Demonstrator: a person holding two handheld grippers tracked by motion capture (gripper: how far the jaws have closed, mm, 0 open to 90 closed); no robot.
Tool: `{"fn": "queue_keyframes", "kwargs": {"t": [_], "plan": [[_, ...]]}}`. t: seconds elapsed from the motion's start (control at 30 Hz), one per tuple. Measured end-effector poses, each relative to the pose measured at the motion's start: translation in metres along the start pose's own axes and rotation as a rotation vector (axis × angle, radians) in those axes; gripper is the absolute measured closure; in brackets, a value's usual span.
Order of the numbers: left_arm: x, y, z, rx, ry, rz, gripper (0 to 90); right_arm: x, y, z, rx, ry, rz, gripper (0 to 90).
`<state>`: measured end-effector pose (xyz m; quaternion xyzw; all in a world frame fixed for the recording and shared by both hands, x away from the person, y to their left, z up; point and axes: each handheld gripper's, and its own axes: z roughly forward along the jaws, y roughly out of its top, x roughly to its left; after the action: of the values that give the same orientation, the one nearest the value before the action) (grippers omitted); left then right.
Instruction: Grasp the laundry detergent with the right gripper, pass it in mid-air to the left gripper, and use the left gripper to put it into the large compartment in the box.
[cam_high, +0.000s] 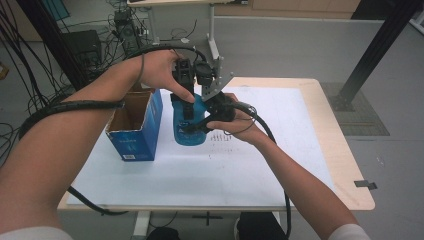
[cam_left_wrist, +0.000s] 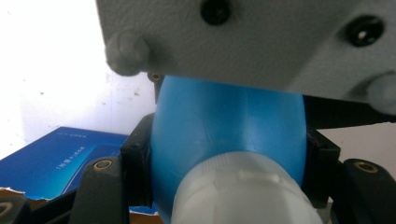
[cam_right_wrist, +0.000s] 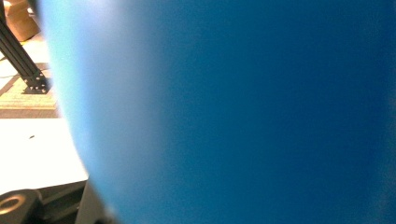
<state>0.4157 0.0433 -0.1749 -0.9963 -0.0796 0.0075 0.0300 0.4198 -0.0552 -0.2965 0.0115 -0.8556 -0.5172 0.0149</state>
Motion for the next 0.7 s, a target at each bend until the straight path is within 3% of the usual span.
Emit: {"fn": "queue_keyframes", "kwargs": {"t": [0.7], "plan": [[-0.0018,0.0003,-0.0017,-0.011,0.009,0.0,37.6,0.0008,0.0003,-0.002,-0.008,0.0,0.012,41.2]]}}
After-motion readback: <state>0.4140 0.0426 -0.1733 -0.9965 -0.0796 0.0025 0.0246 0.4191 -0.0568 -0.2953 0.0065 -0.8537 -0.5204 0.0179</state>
